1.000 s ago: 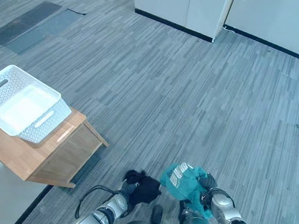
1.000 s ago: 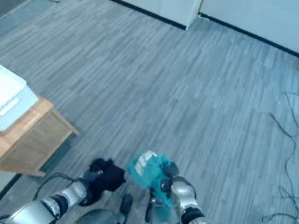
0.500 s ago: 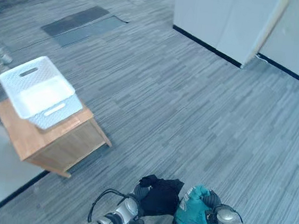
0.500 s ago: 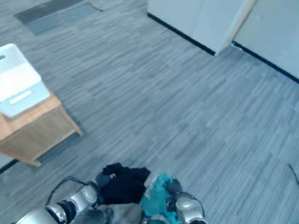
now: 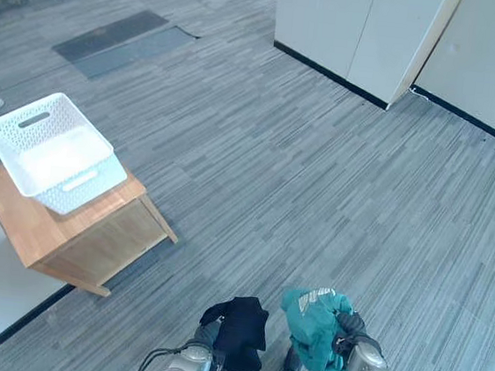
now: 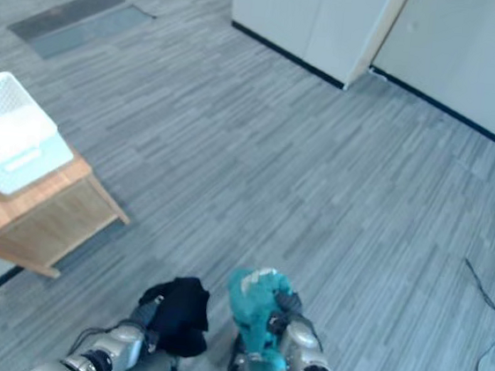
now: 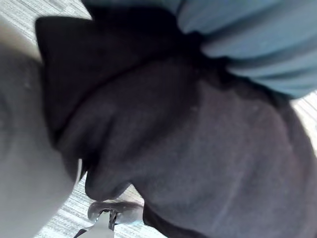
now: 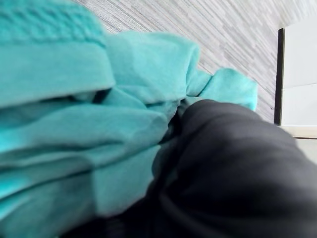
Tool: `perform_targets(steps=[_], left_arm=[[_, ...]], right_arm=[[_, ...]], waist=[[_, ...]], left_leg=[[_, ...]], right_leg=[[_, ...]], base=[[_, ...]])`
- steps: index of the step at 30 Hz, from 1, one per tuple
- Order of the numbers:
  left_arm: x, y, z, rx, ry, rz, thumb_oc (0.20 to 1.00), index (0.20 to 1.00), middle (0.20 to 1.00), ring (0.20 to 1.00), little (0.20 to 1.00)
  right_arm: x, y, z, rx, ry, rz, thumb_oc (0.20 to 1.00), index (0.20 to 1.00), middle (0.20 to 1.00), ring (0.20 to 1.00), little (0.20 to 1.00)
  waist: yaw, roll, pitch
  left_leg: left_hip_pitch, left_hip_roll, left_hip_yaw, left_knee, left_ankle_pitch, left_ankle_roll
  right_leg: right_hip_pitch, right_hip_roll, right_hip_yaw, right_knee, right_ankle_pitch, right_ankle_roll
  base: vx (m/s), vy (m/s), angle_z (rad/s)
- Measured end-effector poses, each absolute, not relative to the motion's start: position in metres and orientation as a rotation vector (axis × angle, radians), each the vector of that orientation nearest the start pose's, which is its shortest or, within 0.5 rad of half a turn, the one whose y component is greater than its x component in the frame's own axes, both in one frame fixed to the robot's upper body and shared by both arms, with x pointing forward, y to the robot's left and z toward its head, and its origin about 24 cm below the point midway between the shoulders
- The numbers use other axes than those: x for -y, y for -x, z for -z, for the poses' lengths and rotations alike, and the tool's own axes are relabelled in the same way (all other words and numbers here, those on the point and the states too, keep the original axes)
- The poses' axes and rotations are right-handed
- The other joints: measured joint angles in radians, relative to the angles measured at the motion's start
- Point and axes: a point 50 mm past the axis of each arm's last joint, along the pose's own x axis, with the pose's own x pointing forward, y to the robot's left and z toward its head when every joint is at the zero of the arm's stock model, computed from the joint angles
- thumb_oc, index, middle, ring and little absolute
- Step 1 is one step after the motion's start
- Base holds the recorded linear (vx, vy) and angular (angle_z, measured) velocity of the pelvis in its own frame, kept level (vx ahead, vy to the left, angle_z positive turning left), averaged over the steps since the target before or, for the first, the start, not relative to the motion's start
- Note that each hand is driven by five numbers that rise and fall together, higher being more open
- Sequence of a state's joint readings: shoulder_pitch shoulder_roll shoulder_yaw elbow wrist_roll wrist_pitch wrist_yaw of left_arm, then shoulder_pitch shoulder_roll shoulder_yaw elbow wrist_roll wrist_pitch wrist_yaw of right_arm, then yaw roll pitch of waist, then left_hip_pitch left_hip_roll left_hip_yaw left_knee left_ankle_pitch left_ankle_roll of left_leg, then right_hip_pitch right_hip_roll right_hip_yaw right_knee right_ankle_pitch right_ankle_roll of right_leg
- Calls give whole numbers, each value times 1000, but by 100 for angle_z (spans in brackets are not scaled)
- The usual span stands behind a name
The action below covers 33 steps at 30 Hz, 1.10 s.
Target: Tidy up the quilt and then pick up the clothes from the bed and put them into the laundry hamper.
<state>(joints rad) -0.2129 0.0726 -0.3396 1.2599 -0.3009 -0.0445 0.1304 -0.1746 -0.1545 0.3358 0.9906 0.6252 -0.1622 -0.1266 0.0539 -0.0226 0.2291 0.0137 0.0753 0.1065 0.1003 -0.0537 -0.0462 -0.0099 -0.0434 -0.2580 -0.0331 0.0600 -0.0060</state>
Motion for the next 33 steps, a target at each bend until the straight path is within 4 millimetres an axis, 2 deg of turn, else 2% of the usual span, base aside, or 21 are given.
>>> perform_targets(steps=[1, 2, 4, 5, 6, 9, 11, 12, 13, 14, 15, 16, 18, 20, 22, 24, 26, 27, 30, 32, 33], left_arm=[[-154, -163, 150, -1034, -112, -35, 200, 200, 200, 200, 200], [-155, -174, 145, -1001, -104, -45, 200, 200, 200, 200, 200], [-158, -189, 138, -935, -130, -53, 200, 200, 200, 200, 200], [-157, -190, 137, -924, -128, -51, 200, 200, 200, 200, 200], [-150, -191, 136, -917, -132, -26, 200, 200, 200, 200, 200], [-131, -195, 134, -911, -107, 27, 200, 200, 200, 200, 200], [-139, -199, 132, -900, -96, -4, 200, 200, 200, 200, 200], [-153, -204, 130, -908, -96, -31, 200, 200, 200, 200, 200], [-156, -192, 137, -966, -106, -8, 200, 200, 200, 200, 200], [-149, -190, 138, -958, -124, 16, 200, 200, 200, 200, 200], [-147, -193, 135, -930, -133, 32, 200, 200, 200, 200, 200], [-157, -183, 139, -948, -151, 5, 200, 200, 200, 200, 200], [-159, -186, 139, -950, -158, -2, 200, 200, 200, 200, 200], [-166, -175, 144, -983, -184, -14, 200, 200, 200, 200, 200], [-169, -177, 143, -983, -186, -16, 200, 200, 200, 200, 200], [-174, -182, 140, -966, -196, -28, 200, 200, 200, 200, 200], [-172, -189, 137, -945, -198, -29, 200, 200, 200, 200, 200], [-178, -184, 139, -973, -194, -55, 200, 200, 200, 200, 200], [-188, -152, 152, -1068, -187, -101, 200, 200, 200, 200, 200], [-190, -150, 153, -1052, -172, -121, 200, 200, 200, 200, 200], [-183, -145, 155, -1048, -106, -136, 200, 200, 200, 200, 200]], right_arm=[[166, -208, 115, -726, -162, 148, 200, 200, 200, 200, 200], [169, -205, 117, -740, -126, 140, 200, 200, 200, 200, 200], [169, -202, 119, -754, -82, 115, 200, 200, 200, 200, 200], [167, -203, 118, -753, -71, 101, 200, 200, 200, 200, 200], [166, -207, 116, -742, -22, 63, 200, 200, 200, 200, 200], [177, -215, 113, -750, 41, 63, 200, 200, 200, 200, 200], [165, -210, 117, -765, 31, 31, 200, 200, 200, 200, 200], [164, -213, 118, -815, -5, -30, 200, 200, 200, 200, 200], [188, -214, 121, -933, -41, -18, 200, 200, 200, 200, 200], [204, -201, 121, -900, 31, -5, 200, 200, 200, 200, 200], [205, -194, 116, -794, 17, -8, 200, 200, 200, 200, 200], [193, -171, 130, -845, -43, -13, 200, 200, 200, 200, 200], [178, -161, 136, -889, -55, -52, 200, 200, 200, 200, 200], [149, -213, 97, -632, -70, -177, 200, 200, 200, 200, 200], [146, -231, 81, -506, -81, -182, 200, 200, 200, 200, 200], [157, -216, 101, -621, -56, -132, 200, 200, 200, 200, 200], [169, -195, 119, -755, -26, -72, 200, 200, 200, 200, 200], [164, -189, 124, -792, -22, -68, 200, 200, 200, 200, 200], [156, -176, 131, -831, -33, -77, 200, 200, 200, 200, 200], [158, -174, 133, -841, -35, -58, 200, 200, 200, 200, 200], [161, -182, 128, -803, -30, -61, 200, 200, 200, 200, 200]], waist=[[19, 7, 3], [36, 2, 5], [55, -16, 9], [65, -25, 9], [74, 3, 5], [67, 88, 28], [102, 36, 26], [104, -34, 26], [99, -31, -10], [91, 9, -33], [71, 26, -15], [25, -11, -24], [18, -12, -10], [-7, 7, 1], [-39, 21, 13], [-23, 30, 15], [-31, 61, 24], [-50, 64, 35], [-69, 58, 36], [-74, 19, 29], [-36, 21, 14]], left_leg=[[-21, 11, -1, 95, -21, -35], [-160, 19, -31, 376, -22, -65], [-274, 23, -37, 598, 62, -106], [-284, 13, -10, 572, 54, -97], [-280, 5, 47, 402, 51, -93], [-251, 68, 164, 30, 79, -81], [-261, 38, 223, 17, 72, -48], [-268, -18, 199, 180, 5, 9], [-240, -36, 180, 208, -17, 32], [-187, -40, 163, 136, -52, 38], [-138, -42, 140, 77, -3, 142], [-102, -61, 101, 41, -8, 147], [-79, -83, 55, 38, -10, 163], [-51, -88, -28, 10, 1, 155], [-32, -96, -103, -40, 18, 154], [-28, -100, -128, -55, -24, 106], [-5, -72, -154, -90, -8, 125], [22, -69, -176, -101, -24, 101], [125, -22, -231, -57, -105, 24], [101, -3, -253, 100, -129, -5], [-13, 21, -235, 289, -85, -36]], right_leg=[[18, 13, -9, 1, -13, -14], [28, 6, -25, 22, -30, -37], [55, -9, -17, 5, -40, -44], [55, -15, -9, -14, -42, -40], [65, -2, 5, -59, -89, 32], [40, 53, -81, 37, -91, -38], [48, 45, -96, 20, -92, -40], [62, 10, -88, 31, -105, -26], [59, -1, -97, 79, -136, 16], [33, 13, -103, 164, -151, 56], [2, -6, -120, 335, -219, 119], [-112, -79, -75, 636, -242, 144], [-196, -108, -12, 788, -254, 179], [-208, -92, 13, 706, -263, 167], [-196, -80, 3, 516, -268, 143], [-216, -131, -15, 320, -221, 110], [-202, -157, 10, 114, -117, 158], [-188, -179, 77, -3, -48, 177], [-62, -160, 121, -15, -15, 159], [-13, -144, 121, 26, 44, 135], [-8, -108, 91, 48, 5, 88]], base=[[216, -186, -24], [131, -74, -6], [334, -11, -2], [577, 97, -20], [629, 137, -24], [443, 88, 24], [768, 16, 10], [551, 68, -18], [406, 205, -16], [409, 205, 16], [334, 111, 76], [347, 95, 99], [558, 42, 81], [435, -91, 89], [819, -395, 128], [790, -367, 141], [705, -344, 97], [694, -381, 33], [562, -399, 64], [242, -306, 101], [348, -477, 46]])
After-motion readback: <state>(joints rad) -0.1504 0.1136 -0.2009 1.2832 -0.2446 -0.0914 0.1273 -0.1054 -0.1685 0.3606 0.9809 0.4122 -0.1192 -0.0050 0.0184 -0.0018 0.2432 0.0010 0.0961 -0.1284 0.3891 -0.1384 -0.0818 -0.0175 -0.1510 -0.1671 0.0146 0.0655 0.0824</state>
